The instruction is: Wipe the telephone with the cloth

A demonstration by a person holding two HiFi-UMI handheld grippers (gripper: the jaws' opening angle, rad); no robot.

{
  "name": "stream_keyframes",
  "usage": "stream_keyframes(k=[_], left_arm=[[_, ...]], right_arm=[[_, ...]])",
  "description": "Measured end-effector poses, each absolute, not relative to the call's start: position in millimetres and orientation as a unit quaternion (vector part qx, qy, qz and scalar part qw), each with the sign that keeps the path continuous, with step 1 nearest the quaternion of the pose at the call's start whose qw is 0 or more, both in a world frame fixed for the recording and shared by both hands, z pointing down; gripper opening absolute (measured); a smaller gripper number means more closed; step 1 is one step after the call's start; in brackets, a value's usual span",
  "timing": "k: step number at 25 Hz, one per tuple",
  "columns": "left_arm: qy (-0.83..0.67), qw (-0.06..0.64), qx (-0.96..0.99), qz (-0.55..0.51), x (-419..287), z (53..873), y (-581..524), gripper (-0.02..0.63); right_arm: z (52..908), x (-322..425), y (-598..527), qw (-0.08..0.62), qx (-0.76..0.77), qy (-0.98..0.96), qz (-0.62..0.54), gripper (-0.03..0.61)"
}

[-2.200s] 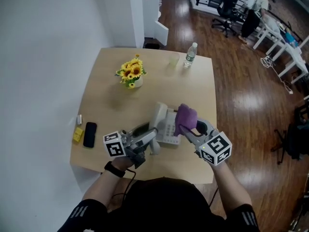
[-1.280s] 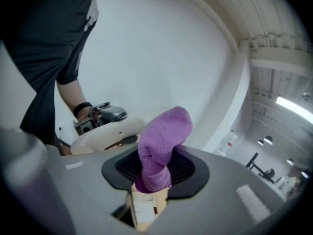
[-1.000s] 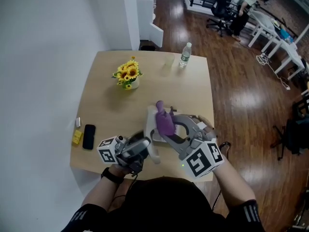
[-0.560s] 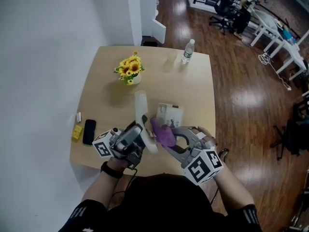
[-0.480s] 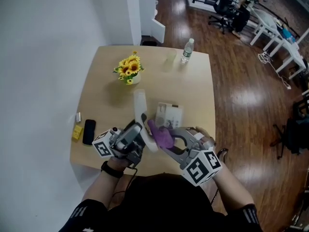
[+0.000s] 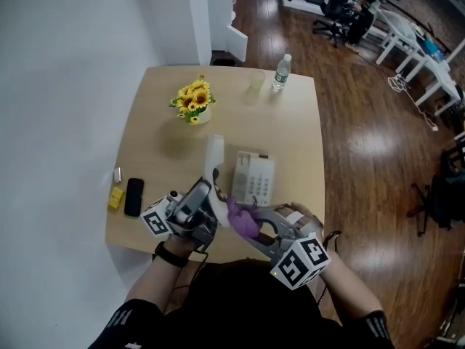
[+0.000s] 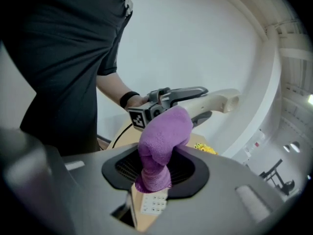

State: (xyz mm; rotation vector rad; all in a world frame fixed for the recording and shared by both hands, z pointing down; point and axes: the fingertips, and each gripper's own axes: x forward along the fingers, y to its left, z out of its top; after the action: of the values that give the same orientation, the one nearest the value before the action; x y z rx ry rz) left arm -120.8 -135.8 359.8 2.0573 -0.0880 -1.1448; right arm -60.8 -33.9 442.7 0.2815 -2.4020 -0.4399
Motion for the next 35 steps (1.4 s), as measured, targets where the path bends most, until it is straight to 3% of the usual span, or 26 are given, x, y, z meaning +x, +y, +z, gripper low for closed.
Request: stream_keyframes(k=[6,20,26,35], left_arm=[[-0.036,0.381,0.811,-0.442,-113,359,-136,0.201],[-0.056,0.388,0.809,-0.438,-120,372,-142,0.201],[-0.147,0.387,0.832,-0.369,-119,404,-166,0.201],[-0.315,0.372,0.857,-0.165,-86,518,-211,0.201]], right_arm=[[421,-62,-62,0.319,0.147,-0.923,-0.156,0.138],[461,-63,-19,0.363,0.078,-0.915,-0.154,0.137],[448,-40,-41,0.31,0.162,-0.932,-0.101,0.138],[444,19,-82,0.197,0.305,-0.931,0.03,0.138]])
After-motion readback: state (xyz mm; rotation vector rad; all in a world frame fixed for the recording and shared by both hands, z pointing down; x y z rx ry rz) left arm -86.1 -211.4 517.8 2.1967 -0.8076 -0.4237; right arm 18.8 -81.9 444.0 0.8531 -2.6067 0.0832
